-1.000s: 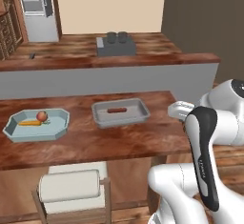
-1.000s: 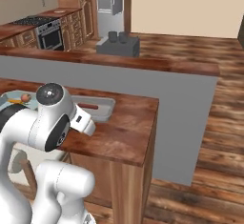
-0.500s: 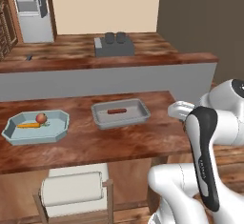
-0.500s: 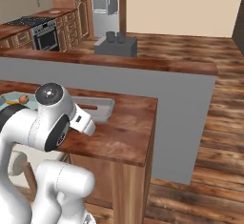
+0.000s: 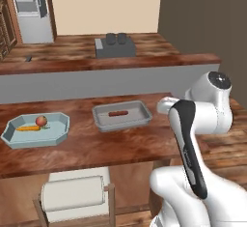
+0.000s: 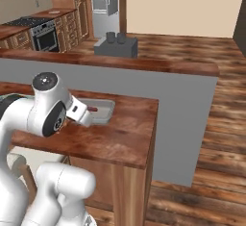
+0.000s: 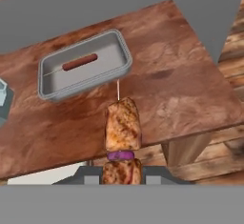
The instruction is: Place the cold items (carrot and peach) from the fridge in one tupperware on the dining counter. Place the warm items (kebab skewer and hot dog) in the stove area in another tupperware.
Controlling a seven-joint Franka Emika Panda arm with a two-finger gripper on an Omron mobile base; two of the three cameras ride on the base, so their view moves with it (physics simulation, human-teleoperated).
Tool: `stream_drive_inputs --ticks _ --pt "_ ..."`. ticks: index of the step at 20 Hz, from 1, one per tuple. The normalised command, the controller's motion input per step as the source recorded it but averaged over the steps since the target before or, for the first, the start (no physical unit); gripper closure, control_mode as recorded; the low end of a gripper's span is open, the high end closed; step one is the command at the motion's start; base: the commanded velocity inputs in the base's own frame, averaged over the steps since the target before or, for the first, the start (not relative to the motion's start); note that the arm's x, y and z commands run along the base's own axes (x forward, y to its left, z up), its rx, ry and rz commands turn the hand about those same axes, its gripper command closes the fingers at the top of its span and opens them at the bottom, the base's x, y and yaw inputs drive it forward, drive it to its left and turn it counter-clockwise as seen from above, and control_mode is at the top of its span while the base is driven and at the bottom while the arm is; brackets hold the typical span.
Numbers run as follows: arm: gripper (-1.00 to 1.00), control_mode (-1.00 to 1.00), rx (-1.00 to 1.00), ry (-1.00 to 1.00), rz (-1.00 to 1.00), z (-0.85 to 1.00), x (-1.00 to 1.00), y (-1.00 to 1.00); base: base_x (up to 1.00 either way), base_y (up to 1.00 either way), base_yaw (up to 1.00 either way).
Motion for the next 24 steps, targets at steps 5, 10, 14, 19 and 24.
stream_drive_inputs --ticks 5,10,14,19,24 --pt "1.00 -1.00 -0.04 0.10 -0.02 0.10 0.85 0.23 0.00 0.00 0.00" --pt "1.00 -1.00 0.00 0.06 -0.04 -0.03 0.79 0.08 0.00 0.00 0.00" --pt "1.00 -1.00 0.05 0.00 -0.22 -0.34 0.58 0.18 0.00 0.00 0.00" --pt "1.00 -1.00 0.03 0.00 -0.30 -0.57 0.43 0.37 0.00 0.00 0.00" --pt "1.00 -1.00 0.14 0.00 -0.35 -0.52 0.25 0.06 0.00 0.00 0.00"
